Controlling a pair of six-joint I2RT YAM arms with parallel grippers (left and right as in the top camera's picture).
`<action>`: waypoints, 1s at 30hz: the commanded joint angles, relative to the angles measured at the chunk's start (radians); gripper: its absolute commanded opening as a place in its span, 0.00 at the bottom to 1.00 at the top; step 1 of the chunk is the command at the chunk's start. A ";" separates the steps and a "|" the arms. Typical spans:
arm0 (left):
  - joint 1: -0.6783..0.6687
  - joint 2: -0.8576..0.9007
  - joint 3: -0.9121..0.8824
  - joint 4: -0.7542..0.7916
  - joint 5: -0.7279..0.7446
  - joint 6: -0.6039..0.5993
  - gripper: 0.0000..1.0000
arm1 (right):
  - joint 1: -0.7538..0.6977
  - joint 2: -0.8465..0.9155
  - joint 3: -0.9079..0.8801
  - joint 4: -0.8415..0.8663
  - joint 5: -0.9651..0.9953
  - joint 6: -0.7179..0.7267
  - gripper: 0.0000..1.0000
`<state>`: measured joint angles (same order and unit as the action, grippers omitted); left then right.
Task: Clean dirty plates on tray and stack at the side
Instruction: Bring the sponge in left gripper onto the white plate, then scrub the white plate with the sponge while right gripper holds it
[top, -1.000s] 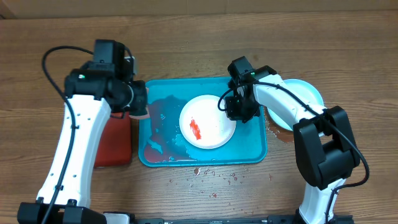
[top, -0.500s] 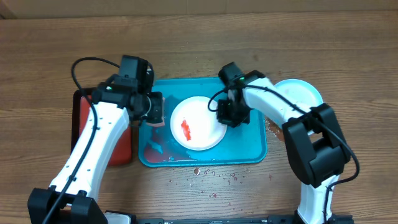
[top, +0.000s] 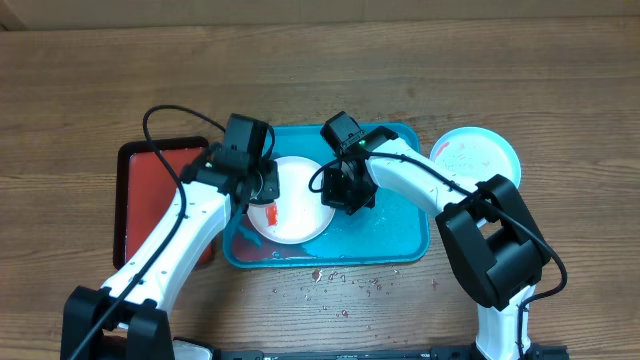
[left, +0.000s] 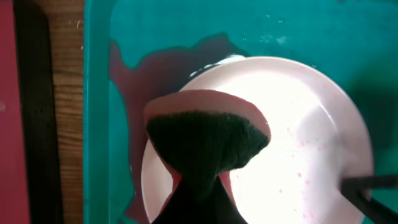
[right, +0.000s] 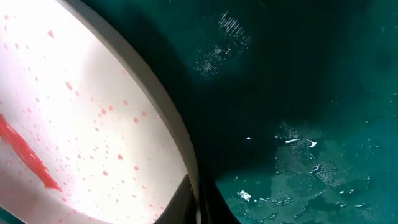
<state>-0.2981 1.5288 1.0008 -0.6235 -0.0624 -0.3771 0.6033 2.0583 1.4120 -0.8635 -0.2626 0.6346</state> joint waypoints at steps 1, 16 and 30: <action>-0.005 -0.009 -0.085 0.082 -0.058 -0.069 0.04 | 0.000 0.020 -0.005 0.003 0.014 0.017 0.04; -0.006 0.252 -0.141 0.156 0.184 0.045 0.04 | 0.000 0.020 -0.005 0.006 0.018 0.017 0.04; -0.002 0.249 -0.121 0.184 0.319 0.189 0.04 | 0.000 0.020 -0.005 0.006 0.018 0.016 0.04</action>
<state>-0.2935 1.7508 0.8959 -0.4984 0.4538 -0.0666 0.6014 2.0602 1.4120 -0.8600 -0.2481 0.6434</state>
